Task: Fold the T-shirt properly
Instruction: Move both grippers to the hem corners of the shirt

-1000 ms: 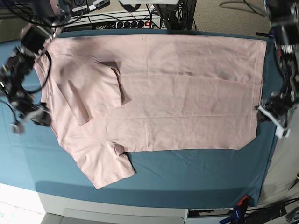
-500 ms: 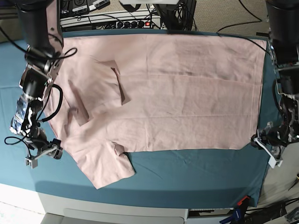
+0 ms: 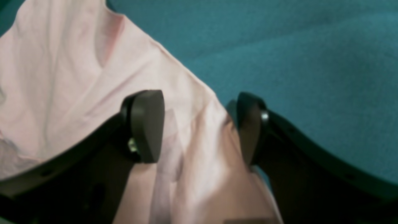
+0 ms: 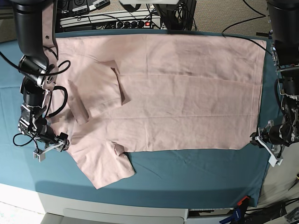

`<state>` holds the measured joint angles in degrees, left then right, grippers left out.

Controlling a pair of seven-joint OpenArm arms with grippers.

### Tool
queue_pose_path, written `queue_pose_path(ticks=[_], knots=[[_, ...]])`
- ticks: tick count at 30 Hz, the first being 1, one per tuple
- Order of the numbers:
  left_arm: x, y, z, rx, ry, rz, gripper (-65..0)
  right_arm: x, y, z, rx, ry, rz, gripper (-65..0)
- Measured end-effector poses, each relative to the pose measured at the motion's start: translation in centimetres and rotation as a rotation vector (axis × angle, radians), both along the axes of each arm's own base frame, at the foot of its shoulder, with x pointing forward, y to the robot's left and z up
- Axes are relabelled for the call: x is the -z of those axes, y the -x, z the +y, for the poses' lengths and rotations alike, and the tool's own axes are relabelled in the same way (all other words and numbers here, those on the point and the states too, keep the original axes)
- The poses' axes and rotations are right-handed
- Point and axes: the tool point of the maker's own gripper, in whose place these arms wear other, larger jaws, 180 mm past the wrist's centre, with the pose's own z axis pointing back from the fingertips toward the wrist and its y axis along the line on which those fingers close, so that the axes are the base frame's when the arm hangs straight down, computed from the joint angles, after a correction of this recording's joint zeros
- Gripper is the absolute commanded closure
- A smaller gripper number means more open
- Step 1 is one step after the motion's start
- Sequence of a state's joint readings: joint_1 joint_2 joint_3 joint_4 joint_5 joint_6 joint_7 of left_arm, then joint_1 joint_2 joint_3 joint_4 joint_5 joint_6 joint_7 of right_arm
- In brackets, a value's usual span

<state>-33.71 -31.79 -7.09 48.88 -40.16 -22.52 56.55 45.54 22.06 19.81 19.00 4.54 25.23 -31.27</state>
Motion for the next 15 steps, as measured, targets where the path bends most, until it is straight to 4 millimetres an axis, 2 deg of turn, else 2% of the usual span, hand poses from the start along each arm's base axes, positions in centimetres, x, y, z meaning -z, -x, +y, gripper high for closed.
queue_pose_path(ticks=[5,13,15], knots=[[0.0,0.0,0.2,-0.002,-0.004,0.001,-20.3,-0.2,-0.2,0.5,0.006,-0.041,-0.02,-36.6],[0.4,0.3,1.2,-0.06,-0.03,0.037,-20.3,-0.1,-0.8,3.4,-0.049,-0.103,-0.038,-35.9],[0.5,0.3,1.2,-0.059,-0.031,0.039,-20.3,-0.1,-0.9,3.5,-0.048,-0.106,-0.039,-27.8]])
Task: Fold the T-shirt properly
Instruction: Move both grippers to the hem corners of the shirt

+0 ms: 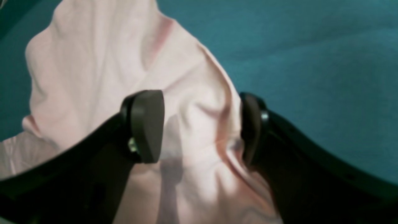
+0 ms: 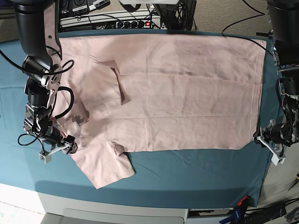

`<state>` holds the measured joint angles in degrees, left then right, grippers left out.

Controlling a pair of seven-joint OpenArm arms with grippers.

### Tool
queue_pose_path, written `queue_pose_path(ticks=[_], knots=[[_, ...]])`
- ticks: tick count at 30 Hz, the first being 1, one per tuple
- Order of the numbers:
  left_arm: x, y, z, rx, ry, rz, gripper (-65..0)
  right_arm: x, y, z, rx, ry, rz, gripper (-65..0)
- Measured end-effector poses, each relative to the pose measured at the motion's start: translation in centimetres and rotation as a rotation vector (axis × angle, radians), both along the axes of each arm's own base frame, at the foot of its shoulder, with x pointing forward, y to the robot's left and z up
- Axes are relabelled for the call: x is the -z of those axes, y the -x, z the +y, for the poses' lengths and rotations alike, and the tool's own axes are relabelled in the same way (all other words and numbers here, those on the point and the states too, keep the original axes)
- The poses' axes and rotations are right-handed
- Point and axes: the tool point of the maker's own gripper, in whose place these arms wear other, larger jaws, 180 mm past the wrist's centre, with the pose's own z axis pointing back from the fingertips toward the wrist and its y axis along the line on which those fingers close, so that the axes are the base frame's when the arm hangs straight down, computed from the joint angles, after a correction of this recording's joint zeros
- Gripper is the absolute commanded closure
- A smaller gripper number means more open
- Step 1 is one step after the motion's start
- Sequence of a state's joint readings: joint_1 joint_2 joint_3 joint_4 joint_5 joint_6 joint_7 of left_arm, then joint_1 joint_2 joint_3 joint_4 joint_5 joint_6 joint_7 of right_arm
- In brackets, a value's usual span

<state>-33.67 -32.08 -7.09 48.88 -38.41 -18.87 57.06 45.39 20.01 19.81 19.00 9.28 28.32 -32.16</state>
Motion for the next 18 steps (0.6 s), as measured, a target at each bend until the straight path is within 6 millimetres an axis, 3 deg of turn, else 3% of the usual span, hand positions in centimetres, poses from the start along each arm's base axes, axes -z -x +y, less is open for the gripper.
queue_pose_path(ticks=[3,4,11,18], knots=[[0.0,0.0,0.2,-0.005,-0.007,0.003,-20.3,0.5,0.5,0.0,-0.002,-0.001,0.017,-4.8],[0.1,0.0,0.3,-0.018,-0.01,0.008,-20.3,0.6,0.6,0.0,0.0,-0.005,0.019,0.0],[3.4,2.1,0.3,-0.054,0.082,0.101,-20.3,1.1,0.9,-0.1,0.01,-0.011,0.009,0.0],[3.5,2.0,-1.5,-0.062,0.262,0.067,-20.3,1.1,0.9,-0.1,0.012,-0.013,0.005,0.0]])
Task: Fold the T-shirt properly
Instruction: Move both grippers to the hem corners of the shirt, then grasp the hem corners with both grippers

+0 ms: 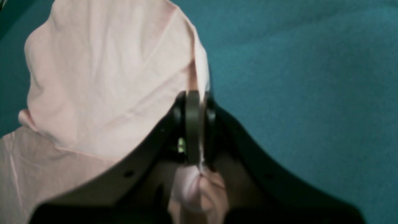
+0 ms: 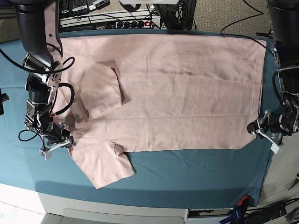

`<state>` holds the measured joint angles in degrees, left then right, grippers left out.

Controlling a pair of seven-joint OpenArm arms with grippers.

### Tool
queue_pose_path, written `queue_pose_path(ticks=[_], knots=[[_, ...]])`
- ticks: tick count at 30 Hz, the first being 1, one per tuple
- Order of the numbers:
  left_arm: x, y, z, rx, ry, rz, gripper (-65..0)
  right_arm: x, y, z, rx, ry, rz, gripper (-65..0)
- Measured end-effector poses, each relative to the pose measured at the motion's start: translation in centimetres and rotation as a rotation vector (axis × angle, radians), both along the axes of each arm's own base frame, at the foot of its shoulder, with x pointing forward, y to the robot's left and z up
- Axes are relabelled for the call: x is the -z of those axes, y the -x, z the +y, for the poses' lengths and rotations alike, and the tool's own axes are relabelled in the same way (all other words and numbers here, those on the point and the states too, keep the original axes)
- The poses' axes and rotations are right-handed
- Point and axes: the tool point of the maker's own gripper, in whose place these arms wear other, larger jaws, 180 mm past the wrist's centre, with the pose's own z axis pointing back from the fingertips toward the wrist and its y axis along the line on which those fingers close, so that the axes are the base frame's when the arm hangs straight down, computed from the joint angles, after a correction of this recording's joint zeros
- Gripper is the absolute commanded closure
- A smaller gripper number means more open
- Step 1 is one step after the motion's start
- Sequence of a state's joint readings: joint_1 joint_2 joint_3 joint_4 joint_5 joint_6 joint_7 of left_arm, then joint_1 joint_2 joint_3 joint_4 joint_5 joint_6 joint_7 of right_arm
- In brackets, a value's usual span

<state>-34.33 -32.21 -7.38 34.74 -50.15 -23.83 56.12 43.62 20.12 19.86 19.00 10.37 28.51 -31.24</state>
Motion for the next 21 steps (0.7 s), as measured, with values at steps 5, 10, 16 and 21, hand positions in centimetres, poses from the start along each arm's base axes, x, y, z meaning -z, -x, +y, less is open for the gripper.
queue_pose_path(ticks=[5,10,16,21], knots=[[-0.8,-0.5,-0.3,0.008,0.03,-0.024,-20.3,-0.1,-0.1,0.1,0.01,-0.019,-0.009,0.0],[-2.5,-2.1,-0.7,0.008,0.041,-0.07,-20.3,0.0,0.0,0.1,0.012,-0.023,-0.009,0.0],[-2.3,-2.7,-2.9,0.031,0.073,-0.076,-20.3,0.0,0.0,0.1,0.012,-0.023,-0.009,0.0],[-1.5,-2.7,-5.6,0.057,0.112,-0.068,-20.2,0.0,0.0,0.1,0.013,-0.023,-0.009,0.0]])
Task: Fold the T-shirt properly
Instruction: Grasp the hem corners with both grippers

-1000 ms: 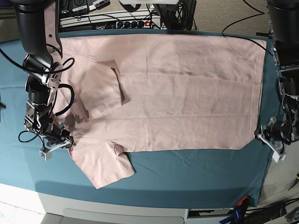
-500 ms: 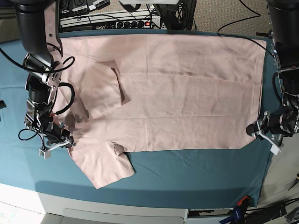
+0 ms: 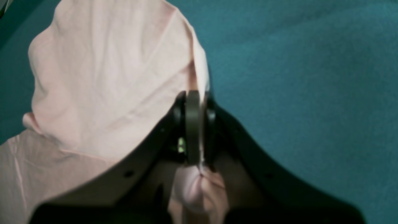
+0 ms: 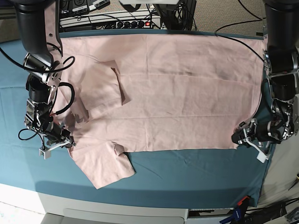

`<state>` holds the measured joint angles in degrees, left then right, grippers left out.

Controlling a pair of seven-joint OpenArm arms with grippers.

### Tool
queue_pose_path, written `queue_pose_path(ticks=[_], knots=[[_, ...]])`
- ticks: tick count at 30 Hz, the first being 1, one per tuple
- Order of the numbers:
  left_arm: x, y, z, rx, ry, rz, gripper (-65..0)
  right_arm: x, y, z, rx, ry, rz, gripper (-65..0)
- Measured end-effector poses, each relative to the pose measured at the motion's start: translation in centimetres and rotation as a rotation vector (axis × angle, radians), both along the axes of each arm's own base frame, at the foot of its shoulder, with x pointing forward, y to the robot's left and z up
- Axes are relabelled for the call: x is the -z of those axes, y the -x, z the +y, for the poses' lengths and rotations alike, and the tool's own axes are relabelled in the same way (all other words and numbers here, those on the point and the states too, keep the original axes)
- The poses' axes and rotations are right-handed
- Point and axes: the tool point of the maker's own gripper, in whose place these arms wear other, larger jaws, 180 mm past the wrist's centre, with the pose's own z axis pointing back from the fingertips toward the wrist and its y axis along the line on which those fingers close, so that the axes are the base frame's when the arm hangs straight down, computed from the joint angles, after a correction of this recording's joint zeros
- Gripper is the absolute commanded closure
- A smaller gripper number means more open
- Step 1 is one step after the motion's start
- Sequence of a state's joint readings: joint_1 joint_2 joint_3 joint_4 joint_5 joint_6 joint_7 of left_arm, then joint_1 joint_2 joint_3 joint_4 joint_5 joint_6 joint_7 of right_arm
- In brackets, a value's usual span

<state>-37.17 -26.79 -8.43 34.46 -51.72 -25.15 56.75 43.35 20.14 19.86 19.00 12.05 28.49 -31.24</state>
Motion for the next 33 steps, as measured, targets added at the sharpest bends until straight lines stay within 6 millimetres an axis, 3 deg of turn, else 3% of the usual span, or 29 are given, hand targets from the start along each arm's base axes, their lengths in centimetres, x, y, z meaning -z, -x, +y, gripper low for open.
queue_pose_path(ticks=[3,10,16,27,33], knots=[[0.1,0.1,-0.2,0.014,-0.001,-0.005,-20.2,0.0,0.0,0.0,0.0,0.0,0.0,0.0],[1.0,0.4,1.6,0.02,-0.113,0.008,-20.3,0.0,0.0,0.0,0.0,0.0,0.001,0.0],[1.2,-0.1,3.5,0.005,-0.221,-0.029,-26.0,0.0,0.0,0.0,0.0,0.0,0.001,0.0],[1.1,-0.3,2.7,0.005,-0.199,-0.036,-26.1,0.0,0.0,0.0,0.0,-0.001,0.001,0.0],[1.1,-0.5,1.9,0.015,-0.181,-0.045,-29.4,0.0,0.0,0.0,0.0,0.0,0.001,0.0]])
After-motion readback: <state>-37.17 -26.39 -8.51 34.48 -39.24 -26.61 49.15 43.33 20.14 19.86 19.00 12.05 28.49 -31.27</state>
